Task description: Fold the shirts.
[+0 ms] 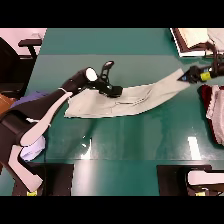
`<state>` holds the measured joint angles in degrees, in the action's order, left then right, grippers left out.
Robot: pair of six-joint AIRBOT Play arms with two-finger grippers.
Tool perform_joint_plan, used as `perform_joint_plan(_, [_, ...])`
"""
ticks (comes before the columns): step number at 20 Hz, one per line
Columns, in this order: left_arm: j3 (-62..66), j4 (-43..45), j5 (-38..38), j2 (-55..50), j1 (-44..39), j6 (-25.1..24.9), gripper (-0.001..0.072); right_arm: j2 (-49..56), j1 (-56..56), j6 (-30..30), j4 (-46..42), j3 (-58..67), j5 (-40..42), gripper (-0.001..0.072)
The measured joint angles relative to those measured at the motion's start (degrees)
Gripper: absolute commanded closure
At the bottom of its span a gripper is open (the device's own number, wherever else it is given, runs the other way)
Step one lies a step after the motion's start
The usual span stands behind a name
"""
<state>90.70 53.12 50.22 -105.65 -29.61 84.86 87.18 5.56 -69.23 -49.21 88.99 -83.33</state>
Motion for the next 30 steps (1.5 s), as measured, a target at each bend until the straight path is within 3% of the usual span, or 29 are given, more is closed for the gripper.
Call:
perform_joint_plan(12, [5.5, 0.3, 1.7, -4.2, -2.3, 0.6, 0.0687, -6.1, -21.0, -3.7, 0.2, 14.3, 3.7, 0.0692])
perform_joint_plan(18, [7.6, 7.5, 4.8, 6.9, 8.0, 0.7, 0.0686, -4.8, -30.2, -2.8, 1.2, 14.8, 8.0, 0.0692])
perform_joint_plan(22, [7.8, 12.7, 7.8, 18.2, 18.8, 0.5, 0.0685, 1.8, -40.1, 1.5, 8.1, 15.0, 13.5, 0.0677])
perform_joint_plan(23, [7.9, 13.9, 8.5, 20.7, 21.2, 0.5, 0.0685, 4.0, -42.8, 2.5, 8.9, 15.0, 15.3, 0.0526])
perform_joint_plan(24, [7.9, 14.9, 9.3, 23.2, 23.6, 0.4, 0.0685, 6.4, -45.4, 3.4, 9.8, 15.3, 17.4, 0.0237])
perform_joint_plan(25, [7.9, 15.8, 10.2, 25.2, 25.6, 0.4, 0.0685, 9.2, -48.0, 4.1, 10.4, 16.2, 19.3, 0.0054])
perform_joint_plan(26, [7.9, 16.5, 11.1, 27.1, 27.7, 0.3, 0.0685, 12.0, -50.2, 4.7, 10.7, 17.4, 20.5, 0.0066])
perform_joint_plan(28, [8.0, 17.5, 12.9, 30.0, 31.0, 0.3, 0.0685, 16.5, -52.4, 5.1, 11.1, 20.7, 20.9, 0.0161])
perform_joint_plan(30, [7.9, 18.1, 15.0, 31.6, 33.1, 0.2, 0.0685, 19.1, -52.5, 3.7, 10.5, 23.2, 18.8, 0.0161])
